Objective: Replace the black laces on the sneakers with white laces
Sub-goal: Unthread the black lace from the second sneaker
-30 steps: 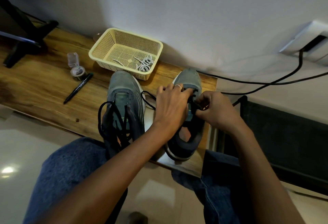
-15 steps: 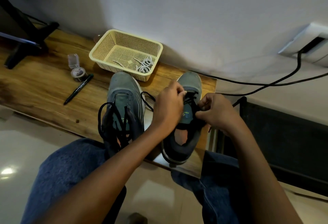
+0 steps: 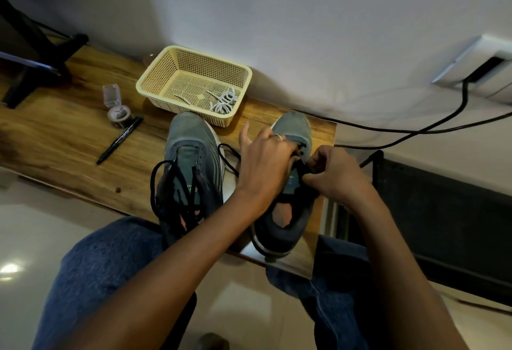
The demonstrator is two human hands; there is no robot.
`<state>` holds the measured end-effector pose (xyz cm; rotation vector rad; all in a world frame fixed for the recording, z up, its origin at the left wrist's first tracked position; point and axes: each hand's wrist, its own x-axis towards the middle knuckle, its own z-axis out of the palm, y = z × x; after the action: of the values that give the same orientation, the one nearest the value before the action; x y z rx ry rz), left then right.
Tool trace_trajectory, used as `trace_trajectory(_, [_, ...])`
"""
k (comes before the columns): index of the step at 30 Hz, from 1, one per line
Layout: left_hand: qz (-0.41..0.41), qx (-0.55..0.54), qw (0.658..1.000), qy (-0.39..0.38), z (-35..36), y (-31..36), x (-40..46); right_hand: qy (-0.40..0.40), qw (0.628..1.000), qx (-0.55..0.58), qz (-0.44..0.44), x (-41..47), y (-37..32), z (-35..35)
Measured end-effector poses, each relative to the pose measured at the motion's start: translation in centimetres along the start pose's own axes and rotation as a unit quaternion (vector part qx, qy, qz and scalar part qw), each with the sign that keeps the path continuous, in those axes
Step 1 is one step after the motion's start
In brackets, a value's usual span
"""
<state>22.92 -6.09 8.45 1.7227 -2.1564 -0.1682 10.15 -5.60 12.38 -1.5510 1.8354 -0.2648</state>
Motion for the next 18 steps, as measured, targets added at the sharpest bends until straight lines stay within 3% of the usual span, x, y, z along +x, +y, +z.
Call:
trace_trajectory(8, [-0.115,-0.202,0.964,0.128,-0.08,-0.64,-0.10,0.025,0.999,0.024,0.009,-0.02,0.00,-0.14])
trace_trajectory(11, [-0.142,-0.233,0.956,0.106,0.20,-0.55,-0.01,0.036,0.999,0.001,0.000,0.07,-0.16,0.17])
trace_trajectory(16, [-0.044,-0.083,0.995,-0.021,0.67,-0.07,-0.02,0.039,0.999,-0.013,-0.002,-0.02,0.00,0.26])
trace_trajectory(18, [-0.004,-0.026,0.999,-0.038,0.50,-0.08,-0.03,0.034,0.999,-0.010,-0.004,-0.02,-0.07,0.26])
